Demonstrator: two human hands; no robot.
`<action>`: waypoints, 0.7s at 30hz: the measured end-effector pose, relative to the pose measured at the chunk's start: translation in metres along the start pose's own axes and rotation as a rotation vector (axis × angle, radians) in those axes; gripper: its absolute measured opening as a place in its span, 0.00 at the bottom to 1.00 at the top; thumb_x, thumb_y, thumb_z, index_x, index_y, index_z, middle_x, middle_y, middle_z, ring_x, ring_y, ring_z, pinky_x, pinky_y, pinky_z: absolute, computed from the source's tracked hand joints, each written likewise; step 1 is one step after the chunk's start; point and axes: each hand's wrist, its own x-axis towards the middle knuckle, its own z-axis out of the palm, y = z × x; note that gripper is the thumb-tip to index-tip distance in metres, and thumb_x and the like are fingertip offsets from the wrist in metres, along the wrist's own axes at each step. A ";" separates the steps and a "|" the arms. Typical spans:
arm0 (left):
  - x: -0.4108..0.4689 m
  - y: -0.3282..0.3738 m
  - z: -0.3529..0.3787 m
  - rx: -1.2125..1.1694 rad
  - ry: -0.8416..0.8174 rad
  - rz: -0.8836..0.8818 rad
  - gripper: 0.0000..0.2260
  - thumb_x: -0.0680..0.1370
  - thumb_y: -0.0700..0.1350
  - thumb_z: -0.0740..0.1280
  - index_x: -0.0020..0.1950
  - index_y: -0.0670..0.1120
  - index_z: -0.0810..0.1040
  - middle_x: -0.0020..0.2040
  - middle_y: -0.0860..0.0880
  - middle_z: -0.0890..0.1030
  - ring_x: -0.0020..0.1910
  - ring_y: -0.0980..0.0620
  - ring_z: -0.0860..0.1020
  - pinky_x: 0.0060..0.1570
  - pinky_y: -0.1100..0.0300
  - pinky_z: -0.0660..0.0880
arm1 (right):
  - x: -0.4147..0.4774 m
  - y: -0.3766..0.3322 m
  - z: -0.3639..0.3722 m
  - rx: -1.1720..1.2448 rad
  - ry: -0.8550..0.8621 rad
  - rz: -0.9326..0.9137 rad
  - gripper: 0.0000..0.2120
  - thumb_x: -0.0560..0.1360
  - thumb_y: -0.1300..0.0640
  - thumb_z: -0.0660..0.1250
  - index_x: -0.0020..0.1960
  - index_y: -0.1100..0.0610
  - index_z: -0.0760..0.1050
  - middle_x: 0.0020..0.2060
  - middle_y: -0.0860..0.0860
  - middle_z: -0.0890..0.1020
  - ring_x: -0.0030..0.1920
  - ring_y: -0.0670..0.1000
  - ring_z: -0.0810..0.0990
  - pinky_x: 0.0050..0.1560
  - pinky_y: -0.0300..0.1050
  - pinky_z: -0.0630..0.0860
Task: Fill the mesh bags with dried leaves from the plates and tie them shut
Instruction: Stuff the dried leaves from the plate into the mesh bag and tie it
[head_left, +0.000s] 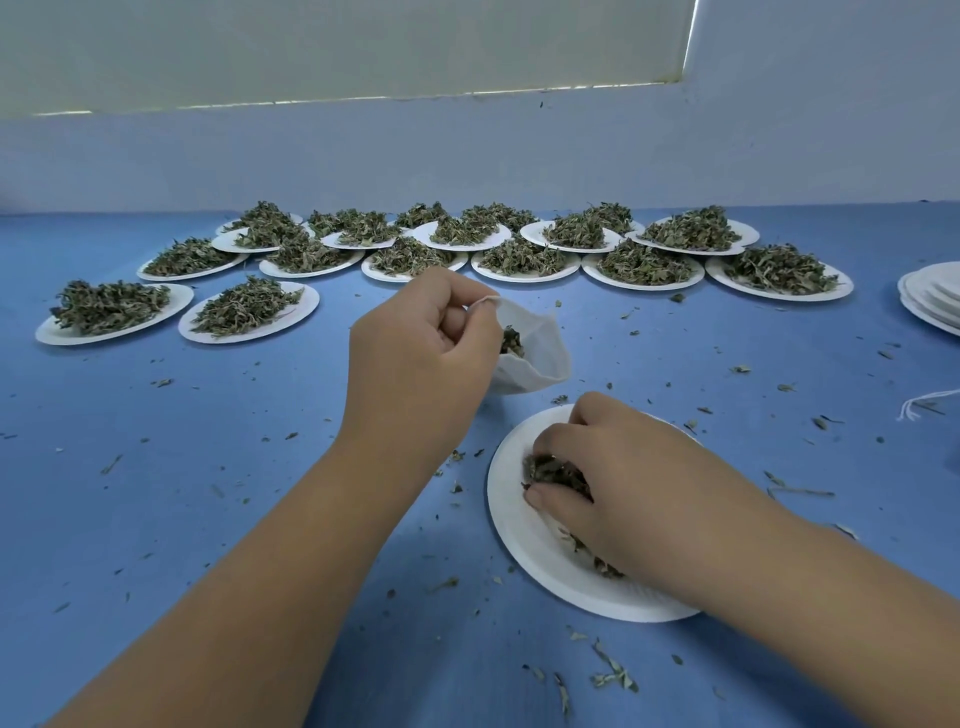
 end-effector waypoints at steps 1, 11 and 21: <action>0.000 0.000 0.000 0.010 0.000 0.010 0.07 0.77 0.40 0.66 0.41 0.50 0.78 0.30 0.45 0.73 0.25 0.59 0.65 0.27 0.71 0.64 | 0.001 0.000 0.001 0.004 -0.002 -0.009 0.15 0.79 0.41 0.56 0.59 0.47 0.74 0.48 0.46 0.68 0.41 0.48 0.70 0.40 0.44 0.70; 0.000 -0.004 0.001 0.034 0.006 0.023 0.06 0.76 0.43 0.66 0.40 0.51 0.78 0.30 0.45 0.72 0.26 0.59 0.65 0.26 0.70 0.64 | 0.004 0.001 0.002 -0.034 -0.013 -0.123 0.09 0.79 0.58 0.59 0.52 0.50 0.77 0.45 0.46 0.70 0.42 0.51 0.76 0.45 0.49 0.75; -0.002 -0.007 0.001 0.245 0.000 0.163 0.05 0.76 0.42 0.65 0.42 0.47 0.78 0.26 0.47 0.70 0.26 0.55 0.66 0.27 0.69 0.63 | -0.001 0.011 -0.021 0.318 0.083 -0.102 0.07 0.78 0.50 0.64 0.48 0.51 0.80 0.41 0.43 0.74 0.43 0.43 0.73 0.46 0.40 0.69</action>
